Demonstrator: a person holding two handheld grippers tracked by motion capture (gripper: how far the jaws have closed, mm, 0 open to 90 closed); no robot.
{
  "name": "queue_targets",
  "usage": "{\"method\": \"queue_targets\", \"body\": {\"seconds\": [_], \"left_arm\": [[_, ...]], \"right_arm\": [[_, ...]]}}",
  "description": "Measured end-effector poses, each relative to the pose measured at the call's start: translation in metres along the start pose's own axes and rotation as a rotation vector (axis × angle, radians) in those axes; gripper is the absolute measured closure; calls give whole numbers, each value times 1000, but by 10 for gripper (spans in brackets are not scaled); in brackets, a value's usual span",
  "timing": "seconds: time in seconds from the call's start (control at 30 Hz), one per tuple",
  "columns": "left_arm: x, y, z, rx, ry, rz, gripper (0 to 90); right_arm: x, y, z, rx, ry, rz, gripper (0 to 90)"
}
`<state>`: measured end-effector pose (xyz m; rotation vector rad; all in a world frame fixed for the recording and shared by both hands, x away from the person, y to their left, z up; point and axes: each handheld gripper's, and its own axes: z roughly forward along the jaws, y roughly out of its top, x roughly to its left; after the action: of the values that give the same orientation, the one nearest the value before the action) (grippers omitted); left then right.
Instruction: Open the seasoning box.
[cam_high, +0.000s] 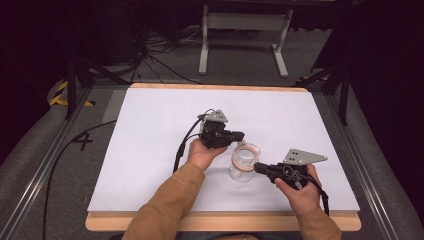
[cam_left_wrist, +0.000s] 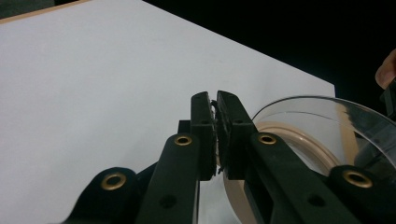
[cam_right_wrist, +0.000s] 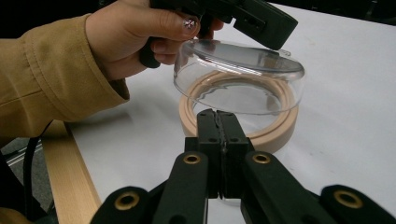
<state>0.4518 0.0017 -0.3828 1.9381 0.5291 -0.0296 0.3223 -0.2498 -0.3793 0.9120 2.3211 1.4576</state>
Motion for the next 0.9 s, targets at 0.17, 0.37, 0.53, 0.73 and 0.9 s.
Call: {"method": "queue_targets", "body": {"seconds": [0.17,0.37,0.53,0.73,0.9], "left_arm": [[-1,-1,-11,5,34,7,837],[-4,-2,-28,-6,73,19,835],[-6,-6,-41,16,107,17,797],[-12,-10,-58,29,140,20,783],[-15,-16,-71,44,147,19,776]], "right_arm": [[1,3,0,-1,2,-10,900],[-1,9,-4,-18,5,-20,900],[-7,15,-7,-20,7,-26,900],[-8,22,-6,-26,15,-53,900],[-11,28,-5,-36,23,-72,900]]}}
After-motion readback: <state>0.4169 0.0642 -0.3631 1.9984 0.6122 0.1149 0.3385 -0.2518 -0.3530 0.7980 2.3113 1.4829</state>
